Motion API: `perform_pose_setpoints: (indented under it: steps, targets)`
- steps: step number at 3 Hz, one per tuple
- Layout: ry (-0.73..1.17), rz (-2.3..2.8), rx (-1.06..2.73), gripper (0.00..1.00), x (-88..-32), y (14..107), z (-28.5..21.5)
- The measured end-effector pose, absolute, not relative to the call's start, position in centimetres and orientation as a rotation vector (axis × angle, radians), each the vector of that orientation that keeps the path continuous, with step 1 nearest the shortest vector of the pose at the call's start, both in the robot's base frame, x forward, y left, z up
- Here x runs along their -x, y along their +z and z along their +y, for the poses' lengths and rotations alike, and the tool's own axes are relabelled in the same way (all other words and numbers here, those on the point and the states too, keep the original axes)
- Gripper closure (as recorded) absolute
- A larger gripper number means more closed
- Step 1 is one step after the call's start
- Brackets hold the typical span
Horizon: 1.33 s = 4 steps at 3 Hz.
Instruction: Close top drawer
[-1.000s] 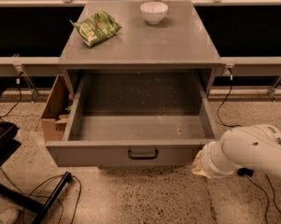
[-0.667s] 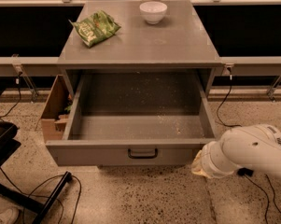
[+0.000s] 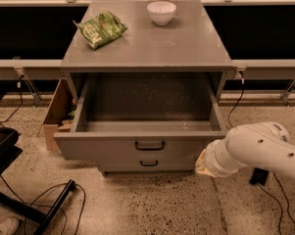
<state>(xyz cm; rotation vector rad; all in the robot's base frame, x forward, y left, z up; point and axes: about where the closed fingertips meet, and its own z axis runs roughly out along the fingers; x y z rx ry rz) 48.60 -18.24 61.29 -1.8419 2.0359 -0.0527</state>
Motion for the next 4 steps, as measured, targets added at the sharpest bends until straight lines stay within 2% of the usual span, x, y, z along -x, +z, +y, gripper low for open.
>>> perform_pose_setpoints:
  steps: [3,4]
  targets:
    - [-0.12,1.995,1.801,1.0,-57.2,60.1,-22.1]
    - [-0.119,1.989,1.804,1.0,-57.6,60.0,-22.2]
